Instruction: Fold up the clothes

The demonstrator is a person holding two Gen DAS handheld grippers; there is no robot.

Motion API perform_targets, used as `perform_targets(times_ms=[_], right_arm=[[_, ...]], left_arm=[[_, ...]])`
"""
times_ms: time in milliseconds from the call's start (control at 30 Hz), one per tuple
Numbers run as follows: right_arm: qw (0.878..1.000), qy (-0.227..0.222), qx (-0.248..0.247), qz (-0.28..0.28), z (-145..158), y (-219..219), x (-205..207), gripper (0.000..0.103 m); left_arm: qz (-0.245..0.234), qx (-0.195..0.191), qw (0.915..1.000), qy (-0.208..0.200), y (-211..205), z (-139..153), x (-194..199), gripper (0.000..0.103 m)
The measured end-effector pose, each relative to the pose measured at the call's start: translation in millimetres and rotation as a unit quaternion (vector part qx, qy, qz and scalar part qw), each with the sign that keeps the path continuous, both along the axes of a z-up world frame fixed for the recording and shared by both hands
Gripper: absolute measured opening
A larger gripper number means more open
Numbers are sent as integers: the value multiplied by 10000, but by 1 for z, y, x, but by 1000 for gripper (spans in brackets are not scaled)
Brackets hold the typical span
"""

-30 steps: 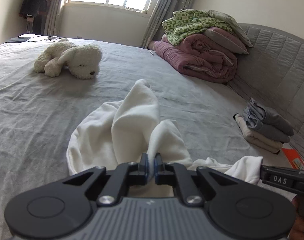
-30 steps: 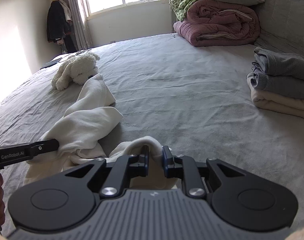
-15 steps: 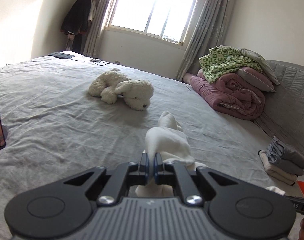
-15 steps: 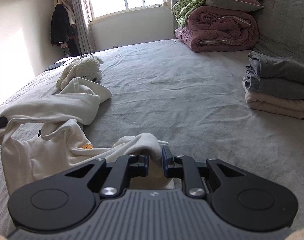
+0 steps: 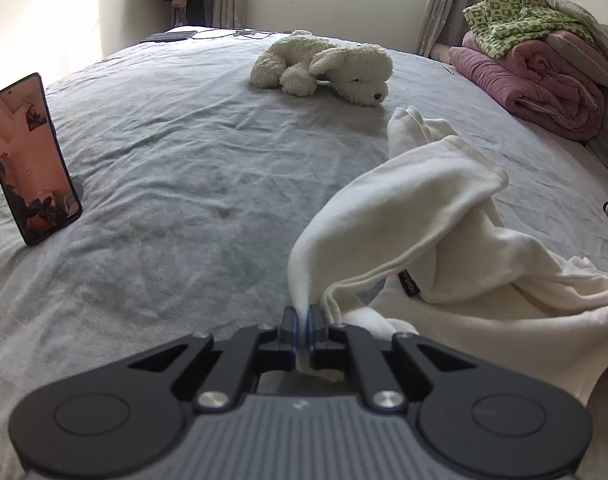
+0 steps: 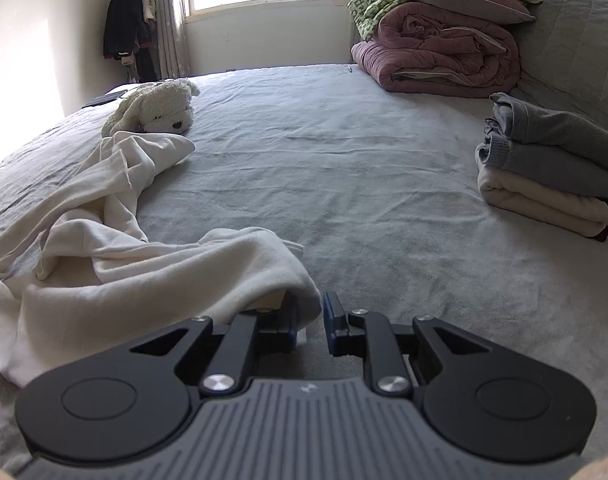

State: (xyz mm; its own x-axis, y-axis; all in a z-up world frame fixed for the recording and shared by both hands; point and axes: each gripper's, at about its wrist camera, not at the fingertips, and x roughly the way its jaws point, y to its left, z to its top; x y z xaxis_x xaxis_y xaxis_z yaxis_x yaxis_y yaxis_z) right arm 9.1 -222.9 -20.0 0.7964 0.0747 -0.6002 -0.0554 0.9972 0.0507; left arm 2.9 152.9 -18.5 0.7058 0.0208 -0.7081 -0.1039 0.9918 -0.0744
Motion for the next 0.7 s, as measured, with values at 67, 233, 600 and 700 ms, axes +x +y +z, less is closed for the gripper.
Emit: perform_targets(times_ms=[67, 233, 600, 700], right_arm=[[10000, 5, -34, 22, -1, 0, 1, 20], [9999, -48, -105, 56, 1, 3, 2, 20], [9999, -29, -148, 29, -1, 4, 4, 22], [9998, -32, -168, 49, -1, 3, 3, 23]], left_arm=[[-82, 35, 10000, 11, 0, 0, -1, 6], [-285, 263, 9992, -130, -6, 5, -9, 17], [-1516, 1106, 9790, -792, -31, 7, -40, 30], [-1855, 1208, 9710, -906, -39, 7, -47, 30]])
